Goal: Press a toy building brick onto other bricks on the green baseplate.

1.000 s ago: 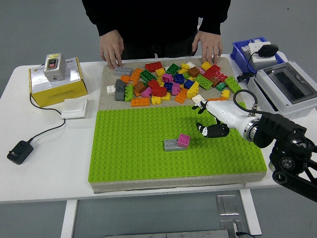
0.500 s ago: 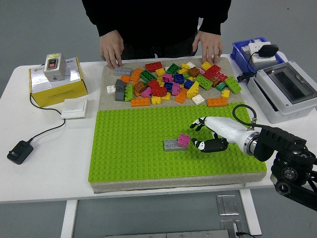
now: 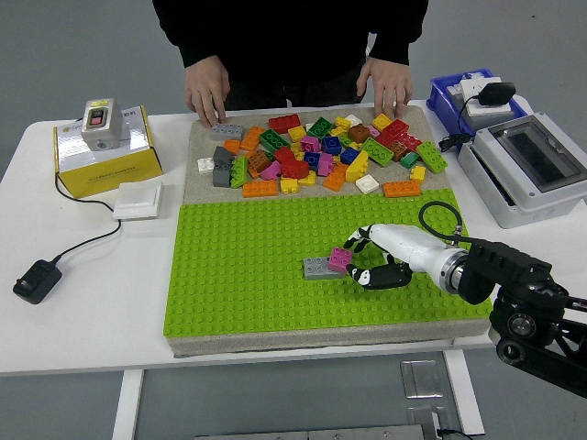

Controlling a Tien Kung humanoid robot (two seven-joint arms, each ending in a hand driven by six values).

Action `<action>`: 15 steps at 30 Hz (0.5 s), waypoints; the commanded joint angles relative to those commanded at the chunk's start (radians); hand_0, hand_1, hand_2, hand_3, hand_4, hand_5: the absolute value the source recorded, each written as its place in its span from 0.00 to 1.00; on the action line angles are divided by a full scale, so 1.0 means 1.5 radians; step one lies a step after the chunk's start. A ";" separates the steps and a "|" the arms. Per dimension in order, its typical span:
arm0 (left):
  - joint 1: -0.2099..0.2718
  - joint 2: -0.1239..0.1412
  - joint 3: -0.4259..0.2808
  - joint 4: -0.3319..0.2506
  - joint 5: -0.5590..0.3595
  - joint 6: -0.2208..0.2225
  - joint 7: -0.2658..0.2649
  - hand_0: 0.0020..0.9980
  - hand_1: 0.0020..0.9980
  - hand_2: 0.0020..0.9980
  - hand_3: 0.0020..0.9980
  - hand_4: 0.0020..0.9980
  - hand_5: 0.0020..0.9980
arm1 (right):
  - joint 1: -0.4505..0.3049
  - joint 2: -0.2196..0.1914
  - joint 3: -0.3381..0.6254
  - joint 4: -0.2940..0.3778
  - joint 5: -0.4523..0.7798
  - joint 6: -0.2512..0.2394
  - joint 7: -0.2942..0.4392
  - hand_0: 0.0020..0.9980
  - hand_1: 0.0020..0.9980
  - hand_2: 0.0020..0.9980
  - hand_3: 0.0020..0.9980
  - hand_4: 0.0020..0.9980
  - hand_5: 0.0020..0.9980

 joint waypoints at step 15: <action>0.000 0.001 0.003 0.000 -0.002 0.000 -0.001 0.65 0.64 0.58 0.67 0.33 0.56 | 0.012 0.012 -0.018 -0.017 -0.006 -0.002 0.003 0.03 0.16 0.72 0.78 0.55 0.50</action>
